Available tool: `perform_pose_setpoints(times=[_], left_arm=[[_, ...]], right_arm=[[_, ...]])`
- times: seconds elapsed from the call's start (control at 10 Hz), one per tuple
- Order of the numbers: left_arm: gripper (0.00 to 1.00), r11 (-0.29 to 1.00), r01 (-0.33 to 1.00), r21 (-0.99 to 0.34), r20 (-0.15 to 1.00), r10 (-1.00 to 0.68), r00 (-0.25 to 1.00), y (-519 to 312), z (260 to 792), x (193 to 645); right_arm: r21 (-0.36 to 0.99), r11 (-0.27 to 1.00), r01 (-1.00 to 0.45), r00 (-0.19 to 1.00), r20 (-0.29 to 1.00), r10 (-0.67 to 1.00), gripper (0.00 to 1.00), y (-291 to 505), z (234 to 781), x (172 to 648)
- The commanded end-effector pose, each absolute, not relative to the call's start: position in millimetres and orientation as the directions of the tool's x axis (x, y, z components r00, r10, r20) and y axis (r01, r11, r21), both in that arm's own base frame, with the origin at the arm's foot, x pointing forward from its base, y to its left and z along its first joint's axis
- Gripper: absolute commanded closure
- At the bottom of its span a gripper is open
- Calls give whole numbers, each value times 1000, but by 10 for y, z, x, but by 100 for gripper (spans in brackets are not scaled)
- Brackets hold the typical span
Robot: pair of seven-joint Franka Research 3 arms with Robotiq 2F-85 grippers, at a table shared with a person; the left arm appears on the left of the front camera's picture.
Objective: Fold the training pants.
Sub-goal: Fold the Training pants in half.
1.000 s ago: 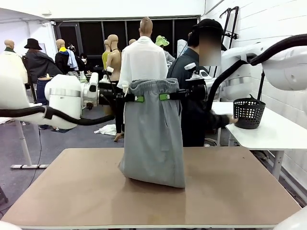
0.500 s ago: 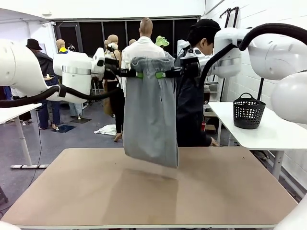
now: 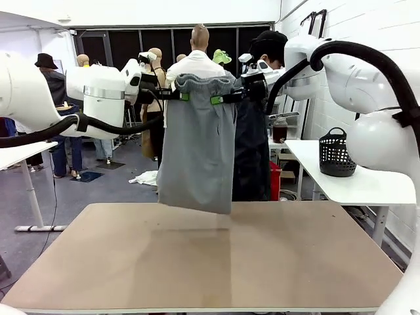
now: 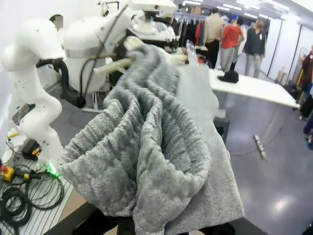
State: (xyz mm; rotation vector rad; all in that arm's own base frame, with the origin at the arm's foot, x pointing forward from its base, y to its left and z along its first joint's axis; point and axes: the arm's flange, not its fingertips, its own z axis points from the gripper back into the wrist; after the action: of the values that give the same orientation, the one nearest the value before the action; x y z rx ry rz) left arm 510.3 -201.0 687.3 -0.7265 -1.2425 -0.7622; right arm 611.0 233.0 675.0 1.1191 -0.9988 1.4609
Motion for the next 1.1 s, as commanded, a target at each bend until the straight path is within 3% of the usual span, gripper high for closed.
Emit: perform_pose_setpoints(times=[0.0,0.5,0.6,1.0], left_arm=[[100,520,851,-72,975,-143,170,-1857,6690,4929],[100,418,891,-178,964,-110,244,-1751,6014,4979],[100,466,866,-182,951,-141,276,-1882,6139,5044],[100,466,866,-182,951,-141,276,-1882,6139,5044]], right_arm=[[18,-188,-982,-38,956,290,100,2269,6607,6081],[53,-183,-982,-4,954,298,100,2192,6148,5541],[43,-200,-979,-16,959,284,100,2339,6273,5992],[43,-200,-979,-16,959,284,100,2339,6273,5992]])
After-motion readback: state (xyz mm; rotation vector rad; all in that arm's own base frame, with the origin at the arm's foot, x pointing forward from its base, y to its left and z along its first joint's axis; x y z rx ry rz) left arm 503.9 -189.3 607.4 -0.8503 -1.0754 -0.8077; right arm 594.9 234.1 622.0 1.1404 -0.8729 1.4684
